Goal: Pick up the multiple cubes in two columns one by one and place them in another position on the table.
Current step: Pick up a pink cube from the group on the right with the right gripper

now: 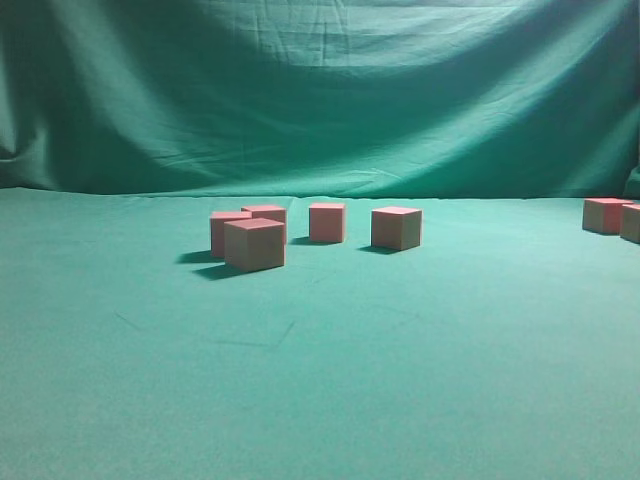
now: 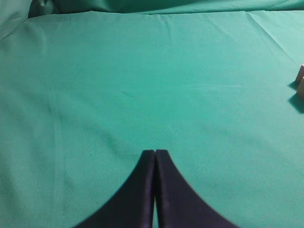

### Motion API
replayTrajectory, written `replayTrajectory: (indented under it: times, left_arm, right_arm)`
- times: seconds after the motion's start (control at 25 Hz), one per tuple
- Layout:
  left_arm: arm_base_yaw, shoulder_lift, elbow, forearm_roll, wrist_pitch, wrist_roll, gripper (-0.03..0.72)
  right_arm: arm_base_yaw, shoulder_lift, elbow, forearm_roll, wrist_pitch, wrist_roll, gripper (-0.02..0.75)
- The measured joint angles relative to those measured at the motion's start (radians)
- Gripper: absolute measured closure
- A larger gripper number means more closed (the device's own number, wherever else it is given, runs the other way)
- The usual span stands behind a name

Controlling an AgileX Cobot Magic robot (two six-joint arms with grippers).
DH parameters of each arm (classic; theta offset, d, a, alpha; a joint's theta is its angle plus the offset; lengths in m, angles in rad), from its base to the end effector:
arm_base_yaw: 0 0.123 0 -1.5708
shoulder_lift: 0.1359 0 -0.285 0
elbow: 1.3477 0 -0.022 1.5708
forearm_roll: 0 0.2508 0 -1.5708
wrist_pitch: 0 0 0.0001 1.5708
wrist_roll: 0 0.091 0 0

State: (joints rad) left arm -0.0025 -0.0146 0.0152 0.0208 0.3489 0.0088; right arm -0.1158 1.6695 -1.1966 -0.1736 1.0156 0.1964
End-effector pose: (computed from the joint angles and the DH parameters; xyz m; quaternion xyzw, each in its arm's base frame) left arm 0.0529 0.0005 0.1774 0.0101 0.7934 0.0107 0.6085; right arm 0.3189 -0.0506 0.2376 0.1155 0.9867 -0.0738 0.0874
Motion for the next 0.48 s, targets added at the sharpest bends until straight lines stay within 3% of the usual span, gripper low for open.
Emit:
replayTrajectory:
  times: [0.48]
  left_arm:
    - [0.000, 0.000, 0.000, 0.000, 0.000, 0.000, 0.688]
  right_arm:
    - [-0.031, 0.189, 0.000, -0.002, -0.234, -0.053, 0.200]
